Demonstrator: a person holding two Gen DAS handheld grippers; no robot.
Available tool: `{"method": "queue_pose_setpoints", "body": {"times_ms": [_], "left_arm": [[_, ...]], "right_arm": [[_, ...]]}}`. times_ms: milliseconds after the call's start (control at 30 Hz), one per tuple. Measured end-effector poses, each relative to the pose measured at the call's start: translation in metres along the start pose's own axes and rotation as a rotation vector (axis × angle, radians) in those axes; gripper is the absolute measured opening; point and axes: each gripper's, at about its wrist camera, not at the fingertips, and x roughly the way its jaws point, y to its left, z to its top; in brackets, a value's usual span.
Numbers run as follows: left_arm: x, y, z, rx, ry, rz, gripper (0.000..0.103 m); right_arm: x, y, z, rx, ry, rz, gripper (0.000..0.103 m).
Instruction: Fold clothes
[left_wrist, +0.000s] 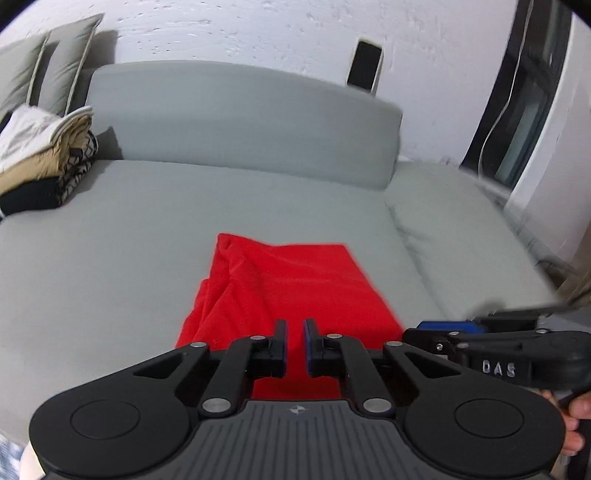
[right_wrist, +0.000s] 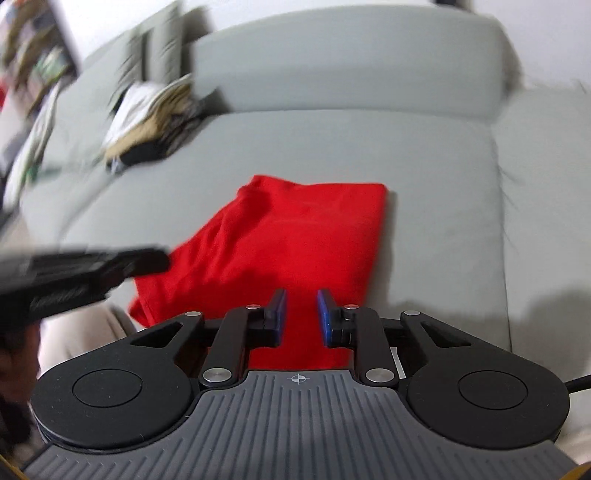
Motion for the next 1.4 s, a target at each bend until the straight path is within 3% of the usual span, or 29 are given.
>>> {"method": "queue_pose_setpoints", "body": {"times_ms": [67,100,167,300,367,433,567,600,633,767,967,1167,1300,1400], "left_arm": [[0.025,0.001,-0.011,0.038,0.14,0.127,0.001],[0.038,0.011,-0.022,0.005,0.228,0.147,0.003],[0.035,0.025,-0.031,-0.076,0.203,0.095,0.005],[0.016,0.022,-0.026,-0.098,0.234,0.1,0.006],[0.0,0.02,-0.024,-0.125,0.236,0.084,0.008],[-0.018,0.025,-0.025,-0.169,0.214,0.057,0.023],[-0.042,0.045,-0.023,-0.28,0.165,0.059,0.055],[-0.041,0.052,-0.022,-0.316,0.152,0.073,0.073],[-0.038,0.057,-0.02,-0.339,0.14,0.087,0.081],[-0.011,0.07,-0.009,-0.371,0.135,0.141,0.08],[0.032,0.087,0.007,-0.356,0.183,0.081,0.081],[0.067,0.097,0.012,-0.348,0.26,-0.084,0.077],[0.084,0.09,0.019,-0.308,0.273,-0.128,0.076],[0.093,0.082,0.022,-0.281,0.285,-0.118,0.076]], "right_arm": [[0.018,0.0,-0.009,-0.063,0.07,-0.053,0.023],[0.027,-0.004,-0.016,-0.063,0.127,-0.082,0.019],[0.027,-0.015,-0.031,-0.023,0.158,-0.079,0.019],[-0.002,-0.031,-0.029,0.113,0.189,-0.039,0.021],[-0.022,-0.04,-0.027,0.188,0.162,0.001,0.027],[-0.043,-0.049,-0.024,0.273,0.135,0.057,0.049],[-0.065,-0.066,-0.021,0.398,0.107,0.104,0.064],[-0.066,-0.069,-0.02,0.417,0.104,0.104,0.069],[-0.06,-0.071,-0.019,0.425,0.11,0.093,0.074],[-0.025,-0.077,-0.022,0.484,0.169,0.103,0.074],[0.026,-0.091,-0.027,0.631,0.213,0.215,0.072],[0.052,-0.114,-0.031,0.743,0.178,0.32,0.071],[0.074,-0.126,-0.025,0.789,0.156,0.379,0.071],[0.088,-0.123,-0.016,0.777,0.145,0.376,0.071]]}}
